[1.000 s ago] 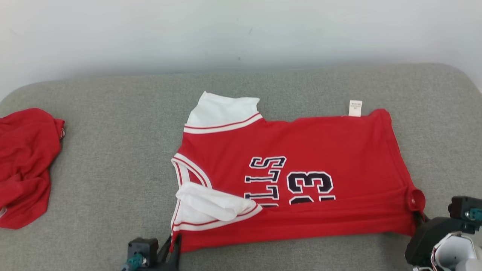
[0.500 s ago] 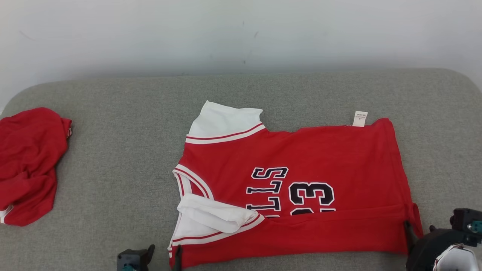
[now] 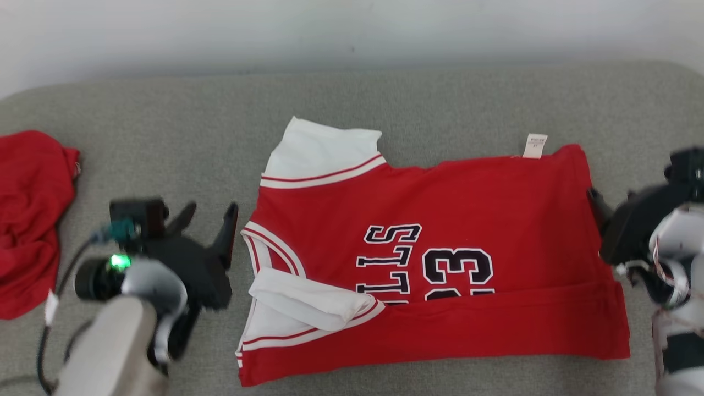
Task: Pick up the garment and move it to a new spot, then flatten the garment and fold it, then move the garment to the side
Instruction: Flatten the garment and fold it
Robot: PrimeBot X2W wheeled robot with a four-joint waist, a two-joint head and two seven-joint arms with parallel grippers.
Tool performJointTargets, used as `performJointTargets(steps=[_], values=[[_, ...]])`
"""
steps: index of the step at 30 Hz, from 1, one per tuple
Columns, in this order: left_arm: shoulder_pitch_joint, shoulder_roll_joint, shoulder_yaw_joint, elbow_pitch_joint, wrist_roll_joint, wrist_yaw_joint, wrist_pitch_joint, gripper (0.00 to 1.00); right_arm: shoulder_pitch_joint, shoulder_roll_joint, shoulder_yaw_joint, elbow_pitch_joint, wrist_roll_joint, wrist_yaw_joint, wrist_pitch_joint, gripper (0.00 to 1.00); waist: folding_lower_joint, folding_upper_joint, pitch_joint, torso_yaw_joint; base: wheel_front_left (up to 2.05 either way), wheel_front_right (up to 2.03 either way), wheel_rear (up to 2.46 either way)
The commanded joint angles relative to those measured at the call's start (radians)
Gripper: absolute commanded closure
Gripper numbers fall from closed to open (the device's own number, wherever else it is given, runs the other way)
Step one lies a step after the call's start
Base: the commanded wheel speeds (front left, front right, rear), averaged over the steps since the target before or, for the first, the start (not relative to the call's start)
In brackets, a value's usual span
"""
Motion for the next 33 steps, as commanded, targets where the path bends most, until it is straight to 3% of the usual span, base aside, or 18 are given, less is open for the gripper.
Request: performJointTargets(steps=[1, 8, 13, 20, 33], values=[[-0.061, 0.01, 0.002, 0.024, -0.006, -0.015, 0.032, 0.0, -0.052, -0.013, 0.012, 0.018, 0.007, -0.002, 0.019, 0.0, -0.0001, -0.0001, 0.078, -0.023, 0.0, 0.0, 0.0], [-0.366, 0.006, 0.035, 0.196, -0.084, -0.074, 0.17, 0.0, -0.351, -0.016, 0.08, 0.179, -0.011, -0.002, 0.086, 0.0, -0.0001, -0.0001, 0.239, -0.075, 0.0, 0.0, 0.0], [-0.5, 0.004, 0.036, 0.284, -0.095, -0.086, 0.225, 0.0, -0.475, -0.017, 0.138, 0.267, -0.003, -0.002, 0.075, 0.0, -0.0001, -0.0001, 0.297, -0.104, 0.0, 0.0, 0.0], [-0.604, -0.019, 0.017, 0.377, -0.089, -0.079, 0.264, 0.0, -0.564, -0.033, 0.198, 0.342, 0.004, -0.002, 0.059, 0.0, -0.0001, -0.0001, 0.333, -0.127, 0.0, 0.0, 0.0], [-0.735, 0.025, -0.078, 0.519, 0.023, -0.063, 0.303, 0.0, -0.669, -0.022, 0.297, 0.444, 0.028, -0.002, 0.003, 0.0, -0.0001, -0.0001, 0.377, -0.174, 0.0, 0.0, 0.0]])
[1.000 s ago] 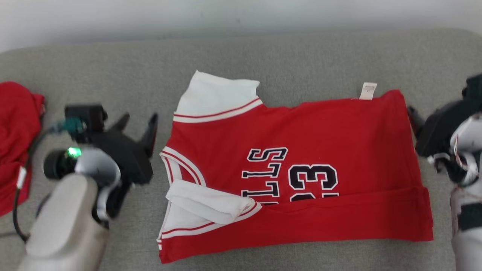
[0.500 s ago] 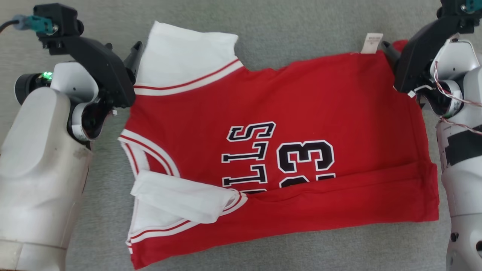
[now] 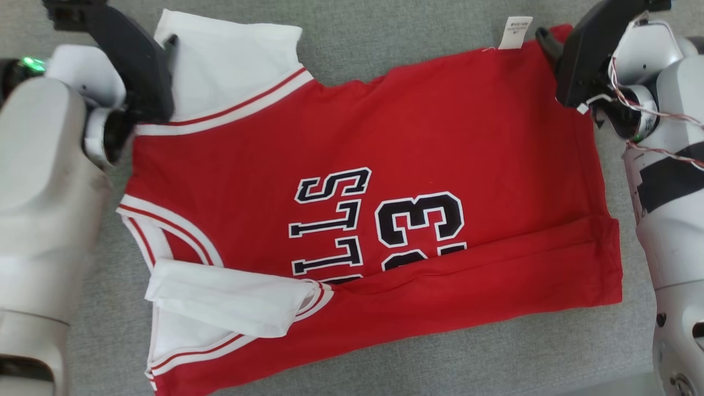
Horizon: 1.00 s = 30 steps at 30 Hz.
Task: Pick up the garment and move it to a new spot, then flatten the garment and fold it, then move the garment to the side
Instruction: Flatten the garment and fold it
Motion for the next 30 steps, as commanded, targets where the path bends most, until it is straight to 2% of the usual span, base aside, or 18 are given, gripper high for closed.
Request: performJointTargets(steps=[1, 5, 6, 7, 8, 10, 16, 20, 27, 30], values=[[-0.014, 0.021, -0.007, 0.019, 0.016, 0.005, 0.014, 0.0, -0.02, 0.005, 0.011, 0.01, 0.012, -0.002, -0.008, 0.0, 0.0, -0.0002, 0.02, -0.017, 0.0, 0.0, 0.0], [-0.033, 0.026, -0.015, 0.045, -0.009, -0.022, 0.084, 0.0, -0.047, -0.003, 0.033, 0.03, 0.028, -0.002, -0.009, 0.0, 0.0, -0.0002, 0.047, -0.027, 0.0, 0.0, 0.0], [-0.033, 0.021, -0.013, 0.049, -0.02, -0.034, 0.113, 0.06, -0.054, -0.009, 0.037, 0.03, 0.031, -0.002, -0.011, 0.0, 0.0, -0.0002, 0.055, -0.027, 0.0, 0.0, 0.0], [-0.031, 0.015, -0.017, 0.05, -0.027, -0.05, 0.138, 0.61, -0.058, -0.013, 0.042, 0.032, 0.032, -0.002, -0.013, 0.0, 0.0, -0.0002, 0.059, -0.027, 0.0, 0.0, 0.0], [-0.03, 0.01, -0.017, 0.048, -0.041, -0.06, 0.159, 1.0, -0.062, -0.017, 0.046, 0.033, 0.038, -0.002, -0.012, 0.0, 0.0, -0.0002, 0.064, -0.026, 0.0, 0.0, 0.0], [-0.026, 0.012, -0.023, 0.045, -0.054, -0.074, 0.202, 1.0, -0.074, -0.033, 0.061, 0.031, 0.046, -0.002, -0.012, 0.0, 0.0, -0.0002, 0.072, -0.026, 0.0, 0.0, 0.0], [-0.021, 0.047, -0.02, 0.005, -0.062, -0.058, 0.241, 1.0, -0.097, -0.077, 0.154, 0.012, 0.131, -0.002, 0.037, 0.0, 0.0, -0.0002, 0.085, -0.022, 0.0, 0.0, 0.0], [-0.015, 0.056, -0.021, -0.028, -0.061, -0.047, 0.242, 1.0, -0.113, -0.112, 0.193, -0.048, 0.21, -0.002, 0.034, 0.0, 0.0, -0.0002, 0.091, -0.017, 0.0, 0.0, 0.0], [0.008, 0.07, -0.023, -0.072, -0.063, -0.034, 0.254, 1.0, -0.089, -0.232, 0.298, -0.161, 0.293, -0.002, 0.191, 0.0, 0.0, -0.0002, 0.084, -0.011, 0.0, 0.0, 0.0], [0.012, 0.071, -0.022, -0.083, -0.066, -0.031, 0.257, 1.0, -0.073, -0.257, 0.313, -0.188, 0.308, -0.002, 0.215, 0.0, 0.0, -0.0002, 0.086, -0.01, 0.0, 0.0, 0.0]])
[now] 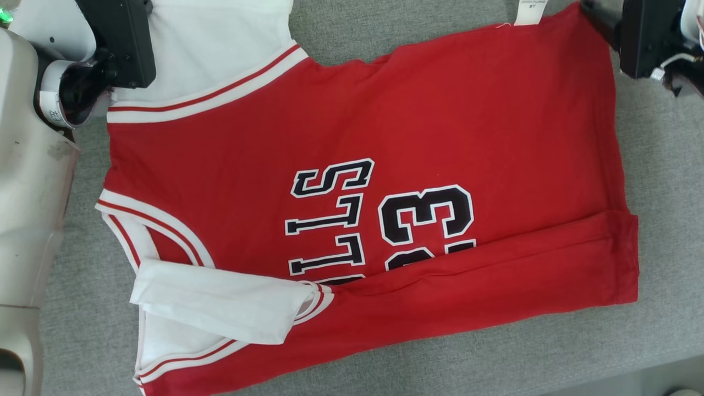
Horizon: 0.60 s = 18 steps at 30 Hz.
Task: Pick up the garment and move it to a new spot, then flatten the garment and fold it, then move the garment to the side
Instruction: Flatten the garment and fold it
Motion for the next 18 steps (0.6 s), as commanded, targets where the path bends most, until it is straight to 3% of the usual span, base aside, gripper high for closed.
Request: performJointTargets(steps=[1, 13, 14, 15, 16, 18], values=[[0.077, 0.011, -0.016, 0.03, 0.002, 0.007, 0.035, 1.0, 0.023, -0.003, 0.004, -0.01, 0.012, -0.002, 0.009, 0.0, 0.0, 0.0, 0.001, 0.002, 0.0, 0.0, 0.0], [0.094, 0.019, -0.02, -0.018, -0.008, 0.023, 0.036, 1.0, 0.084, -0.004, 0.039, -0.028, 0.009, -0.002, -0.069, 0.0, 0.0, 0.0, 0.011, 0.023, 0.0, 0.0, 0.0], [0.093, 0.018, -0.019, -0.021, -0.01, 0.022, 0.029, 1.0, 0.08, -0.001, 0.044, -0.018, 0.008, -0.002, -0.077, 0.37, 0.0, 0.0, 0.011, 0.024, 0.0, 0.0, 0.0], [0.094, 0.015, -0.019, -0.023, -0.011, 0.023, 0.024, 1.0, 0.079, 0.002, 0.05, -0.008, 0.007, -0.002, -0.084, 0.8, 0.0, 0.0, 0.011, 0.025, 0.0, 0.0, 0.0], [0.095, 0.013, -0.02, -0.025, -0.012, 0.024, 0.021, 1.0, 0.077, 0.003, 0.058, 0.001, 0.008, -0.002, -0.088, 1.0, 0.0, 0.0, 0.012, 0.027, 0.0, 0.0, 0.0], [0.093, 0.012, -0.017, -0.032, -0.011, 0.027, 0.004, 1.0, 0.069, 0.001, 0.064, 0.011, 0.017, -0.002, -0.113, 1.0, 0.0, 0.0, 0.014, 0.028, 0.0, 0.0, 0.0]])
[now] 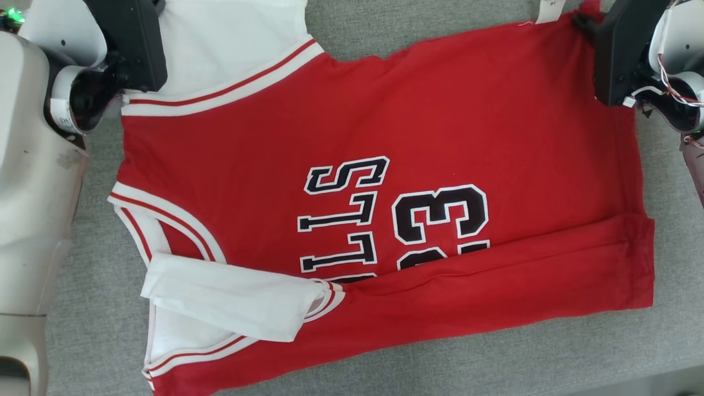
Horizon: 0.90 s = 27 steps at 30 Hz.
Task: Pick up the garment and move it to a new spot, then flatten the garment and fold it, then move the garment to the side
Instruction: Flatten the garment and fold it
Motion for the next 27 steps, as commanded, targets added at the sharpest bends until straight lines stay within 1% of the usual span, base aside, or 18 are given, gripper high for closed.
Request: performJointTargets(steps=[1, 4, 7, 9, 13, 18, 19, 22, 25, 26, 27], values=[[0.066, 0.013, -0.012, 0.03, 0.008, 0.011, 0.003, 1.0, 0.004, 0.0, 0.0, 0.019, 0.004, -0.002, -0.018, 1.0, 0.0, 0.0, 0.001, 0.001, 0.0, 0.0, 0.0], [0.055, 0.016, -0.005, 0.02, 0.02, 0.018, -0.052, 1.0, -0.003, 0.001, -0.006, 0.04, -0.007, -0.003, -0.061, 1.0, 0.0, 0.0, 0.001, 0.004, 0.0, 0.0, 0.0], [0.051, 0.012, 0.011, 0.011, 0.02, 0.013, -0.126, 1.0, 0.003, 0.005, -0.011, 0.052, -0.005, -0.003, -0.104, 1.0, 0.0, 0.0, -0.007, 0.007, 0.0, 0.0, 0.0], [0.06, -0.001, 0.02, 0.002, 0.006, 0.0, -0.173, 1.0, 0.013, 0.007, -0.009, 0.053, 0.009, -0.003, -0.132, 1.0, 0.0, 0.0, -0.017, 0.013, 0.0, 0.0, 0.0], [0.106, -0.024, 0.045, -0.039, -0.041, -0.041, -0.261, 1.0, 0.049, -0.011, 0.007, 0.041, 0.029, -0.003, -0.182, 1.0, 0.0, 0.0, -0.045, 0.031, 0.0, 0.0, 0.0], [0.218, -0.043, 0.073, -0.137, -0.097, -0.081, -0.365, 1.0, 0.116, -0.041, 0.018, 0.017, 0.025, -0.003, -0.274, 1.0, 0.0, 0.0, -0.101, 0.063, 0.0, 0.0, 0.0], [0.275, -0.054, 0.079, -0.189, -0.117, -0.09, -0.406, 1.0, 0.149, -0.05, 0.0, 0.018, 0.016, -0.003, -0.33, 1.0, 0.0, 0.0, -0.127, 0.08, 0.0, 0.0, 0.0], [0.366, -0.064, 0.076, -0.257, -0.124, -0.096, -0.461, 1.0, 0.203, -0.051, -0.023, 0.026, 0.002, -0.003, -0.407, 1.0, 0.0, 0.0, -0.165, 0.101, 0.0, 0.0, 0.0], [0.456, -0.082, 0.076, -0.314, -0.141, -0.092, -0.51, 1.0, 0.259, -0.047, -0.047, 0.036, -0.015, -0.003, -0.481, 1.0, 0.0, 0.0, -0.204, 0.115, 0.0, 0.0, 0.0], [0.456, -0.082, 0.076, -0.314, -0.141, -0.092, -0.51, 1.0, 0.259, -0.047, -0.047, 0.036, -0.015, -0.003, -0.481, 1.0, 0.0, 0.0, -0.204, 0.115, 0.0, 0.0, 0.0], [0.482, -0.087, 0.076, -0.331, -0.143, -0.09, -0.522, 1.0, 0.274, -0.049, -0.053, 0.035, -0.03, -0.003, -0.509, 1.0, 0.0, 0.0, -0.217, 0.119, 0.0, 0.0, 0.0]])
